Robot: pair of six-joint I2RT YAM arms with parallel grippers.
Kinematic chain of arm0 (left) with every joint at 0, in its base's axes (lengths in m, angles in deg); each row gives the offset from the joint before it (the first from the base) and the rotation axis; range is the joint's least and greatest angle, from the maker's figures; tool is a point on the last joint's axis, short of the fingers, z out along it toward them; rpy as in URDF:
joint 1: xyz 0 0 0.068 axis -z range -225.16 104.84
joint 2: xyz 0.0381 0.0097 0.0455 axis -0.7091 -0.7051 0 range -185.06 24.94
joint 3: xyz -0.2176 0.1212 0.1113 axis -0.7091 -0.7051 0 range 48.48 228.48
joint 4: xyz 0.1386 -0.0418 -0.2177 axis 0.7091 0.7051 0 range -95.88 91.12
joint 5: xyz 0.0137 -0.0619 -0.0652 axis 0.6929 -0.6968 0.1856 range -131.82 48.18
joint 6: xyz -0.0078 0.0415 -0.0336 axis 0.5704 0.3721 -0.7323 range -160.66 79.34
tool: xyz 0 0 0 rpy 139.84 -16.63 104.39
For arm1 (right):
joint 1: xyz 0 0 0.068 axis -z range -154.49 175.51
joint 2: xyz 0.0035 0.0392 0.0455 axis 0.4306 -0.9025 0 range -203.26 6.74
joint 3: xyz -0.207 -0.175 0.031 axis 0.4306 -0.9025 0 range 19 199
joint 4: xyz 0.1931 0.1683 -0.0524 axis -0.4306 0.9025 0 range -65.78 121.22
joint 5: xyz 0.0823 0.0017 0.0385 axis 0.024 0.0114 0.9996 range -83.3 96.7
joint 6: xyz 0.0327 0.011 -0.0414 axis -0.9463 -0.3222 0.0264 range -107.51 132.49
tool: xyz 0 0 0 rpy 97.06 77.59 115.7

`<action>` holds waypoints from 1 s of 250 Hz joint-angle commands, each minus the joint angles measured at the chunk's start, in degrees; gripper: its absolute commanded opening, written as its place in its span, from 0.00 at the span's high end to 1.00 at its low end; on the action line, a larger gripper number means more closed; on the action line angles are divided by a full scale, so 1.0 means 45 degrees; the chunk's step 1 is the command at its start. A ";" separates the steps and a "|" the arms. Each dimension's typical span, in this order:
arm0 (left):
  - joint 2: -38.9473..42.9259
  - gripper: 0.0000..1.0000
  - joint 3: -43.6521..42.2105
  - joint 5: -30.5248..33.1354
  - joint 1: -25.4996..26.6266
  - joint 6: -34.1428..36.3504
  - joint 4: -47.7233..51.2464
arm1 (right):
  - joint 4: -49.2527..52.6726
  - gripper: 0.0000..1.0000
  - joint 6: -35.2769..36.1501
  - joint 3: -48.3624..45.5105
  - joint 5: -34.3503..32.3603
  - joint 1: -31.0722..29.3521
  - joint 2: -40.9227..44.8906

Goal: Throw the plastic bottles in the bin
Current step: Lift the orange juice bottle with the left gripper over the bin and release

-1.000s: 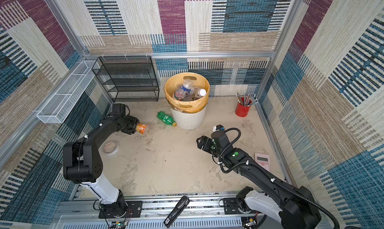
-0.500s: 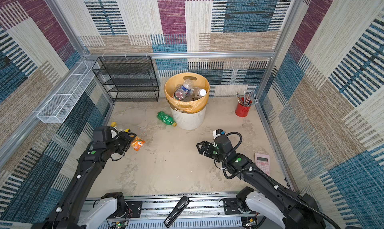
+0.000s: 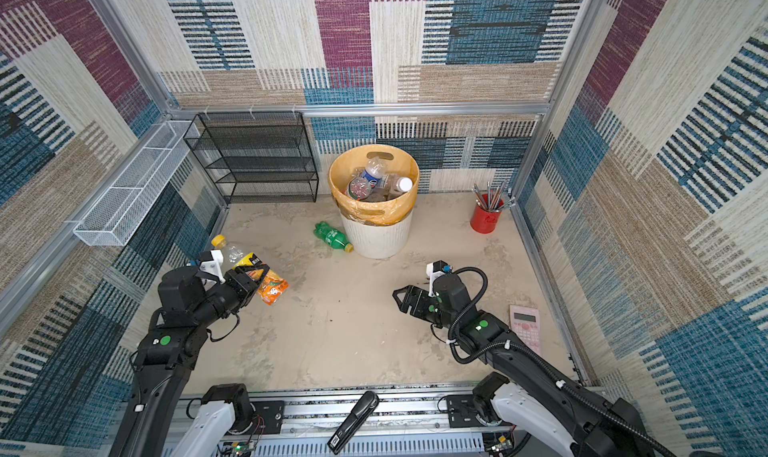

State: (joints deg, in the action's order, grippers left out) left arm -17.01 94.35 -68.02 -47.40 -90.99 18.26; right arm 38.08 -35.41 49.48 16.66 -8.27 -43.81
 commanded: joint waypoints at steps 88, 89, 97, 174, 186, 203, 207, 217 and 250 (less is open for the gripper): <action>-0.1640 0.55 0.1864 -0.0837 0.0049 0.0359 -0.1909 | 0.0244 0.14 -0.0330 -0.0063 -0.0533 -0.0010 0.0801; -0.1637 0.55 0.1861 -0.0848 0.0049 0.0361 -0.1928 | 0.0241 0.14 -0.0351 -0.0069 -0.0533 -0.0012 0.0821; -0.1570 0.55 0.1886 -0.0872 0.0049 0.0363 -0.1953 | 0.0237 0.14 -0.0421 -0.0114 -0.0533 -0.0003 0.0847; -0.4273 0.55 0.4543 -0.0875 0.0831 -0.0235 -0.4086 | 0.0050 0.15 -0.0862 -0.0457 -0.0511 -0.0013 0.1007; -0.5541 0.55 0.6036 -0.0694 0.1344 -0.0157 -0.4371 | 0.0127 0.15 -0.0916 -0.0440 -0.0542 -0.0013 0.1069; -0.7757 0.55 0.9001 -0.0411 0.2276 0.0037 -0.4357 | 0.0256 0.15 -0.0977 -0.0381 -0.0643 -0.0013 0.1176; -0.8356 0.55 0.9845 -0.0369 0.2510 0.0082 -0.4295 | 0.0282 0.15 -0.0977 -0.0354 -0.0668 -0.0013 0.1210; -0.9958 0.52 1.2297 -0.0254 0.3062 0.0181 -0.3856 | 0.0411 0.15 -0.0996 -0.0333 -0.0743 -0.0013 0.1292; -1.5861 0.27 2.3058 0.0380 0.3828 0.0187 0.0689 | 0.0868 0.15 -0.1095 -0.0162 -0.0995 -0.0013 0.1634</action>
State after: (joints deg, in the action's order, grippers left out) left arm -71.24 161.40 -69.86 -31.86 -90.92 4.97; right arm 40.51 -39.56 47.91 13.79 -8.27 -37.56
